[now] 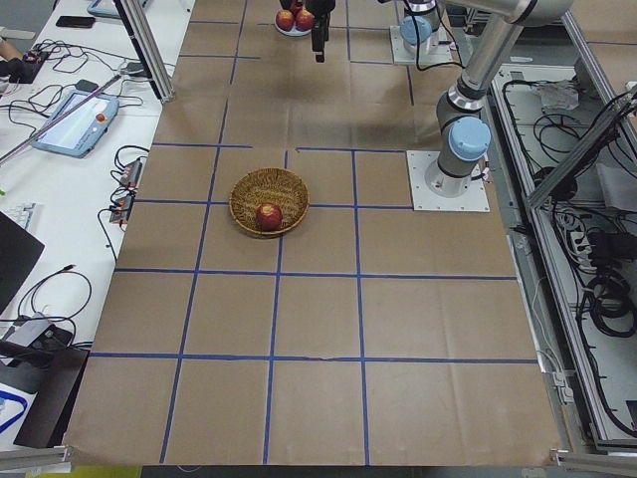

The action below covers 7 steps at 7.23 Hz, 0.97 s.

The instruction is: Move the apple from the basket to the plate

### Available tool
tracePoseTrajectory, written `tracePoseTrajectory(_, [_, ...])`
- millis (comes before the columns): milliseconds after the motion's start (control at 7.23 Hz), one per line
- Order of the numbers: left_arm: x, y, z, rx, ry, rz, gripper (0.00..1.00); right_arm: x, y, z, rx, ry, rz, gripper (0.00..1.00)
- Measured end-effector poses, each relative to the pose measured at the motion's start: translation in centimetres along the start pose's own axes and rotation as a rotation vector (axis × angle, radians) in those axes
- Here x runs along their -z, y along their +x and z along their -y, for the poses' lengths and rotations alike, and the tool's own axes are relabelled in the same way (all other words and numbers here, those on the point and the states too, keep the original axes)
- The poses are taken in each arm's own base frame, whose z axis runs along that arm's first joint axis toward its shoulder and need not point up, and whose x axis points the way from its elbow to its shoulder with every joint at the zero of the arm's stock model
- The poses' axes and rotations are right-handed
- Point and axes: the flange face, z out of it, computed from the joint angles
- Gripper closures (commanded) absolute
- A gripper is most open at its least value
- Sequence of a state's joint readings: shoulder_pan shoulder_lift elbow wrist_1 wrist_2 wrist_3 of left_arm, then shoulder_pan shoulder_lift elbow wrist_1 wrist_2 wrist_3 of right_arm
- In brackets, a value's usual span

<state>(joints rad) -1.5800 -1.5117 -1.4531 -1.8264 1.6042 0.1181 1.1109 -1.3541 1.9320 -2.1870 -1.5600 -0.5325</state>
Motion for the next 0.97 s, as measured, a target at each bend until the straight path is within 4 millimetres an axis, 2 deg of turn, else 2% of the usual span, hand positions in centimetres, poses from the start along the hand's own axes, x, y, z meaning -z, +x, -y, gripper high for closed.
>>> tracePoseTrajectory(138, [0.0, 0.0, 0.1, 0.0, 0.0, 0.0, 0.01, -0.5, 0.1, 0.1, 0.0, -0.002, 0.001, 0.0])
tracePoseTrajectory(277, [0.1, 0.0, 0.2, 0.0, 0.001, 0.0, 0.01, -0.5, 0.2, 0.3, -0.002, 0.005, -0.005, 0.0])
tracePoseTrajectory(553, [-0.4, -0.1, 0.8, 0.0, -0.007, -0.005, 0.01, 1.4, 0.5, 1.1, -0.009, 0.045, -0.029, 0.0])
tracePoseTrajectory(830, [-1.1, 0.0, 1.0, -0.003, -0.008, -0.007, 0.01, 6.1, -0.6, 2.8, 0.004, 0.076, -0.042, 0.0])
tracePoseTrajectory(968, [-0.6, 0.0, 0.9, -0.005, 0.004, -0.005, 0.01, 9.3, -2.7, 3.4, -0.002, 0.07, -0.035, 0.0])
